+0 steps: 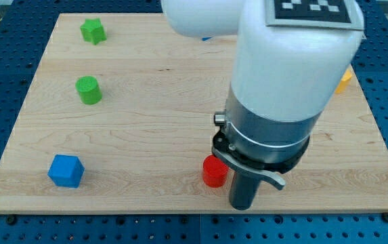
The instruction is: Place red circle to the left of red star
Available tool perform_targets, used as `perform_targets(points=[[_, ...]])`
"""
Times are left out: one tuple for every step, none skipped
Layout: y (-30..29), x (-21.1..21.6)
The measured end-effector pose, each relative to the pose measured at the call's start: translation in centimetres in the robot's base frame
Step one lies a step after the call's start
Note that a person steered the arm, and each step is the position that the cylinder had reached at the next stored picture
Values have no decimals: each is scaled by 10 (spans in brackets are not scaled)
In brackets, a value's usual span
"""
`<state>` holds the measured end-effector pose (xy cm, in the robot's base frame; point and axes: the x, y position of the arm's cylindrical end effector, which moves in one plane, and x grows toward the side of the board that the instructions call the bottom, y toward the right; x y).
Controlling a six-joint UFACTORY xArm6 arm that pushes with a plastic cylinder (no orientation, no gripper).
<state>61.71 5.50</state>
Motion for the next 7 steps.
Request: perform_targets(points=[[-4, -2], [-4, -4], [-4, -4], [-4, -4], [-20, -4], [-24, -17], [-24, -32]])
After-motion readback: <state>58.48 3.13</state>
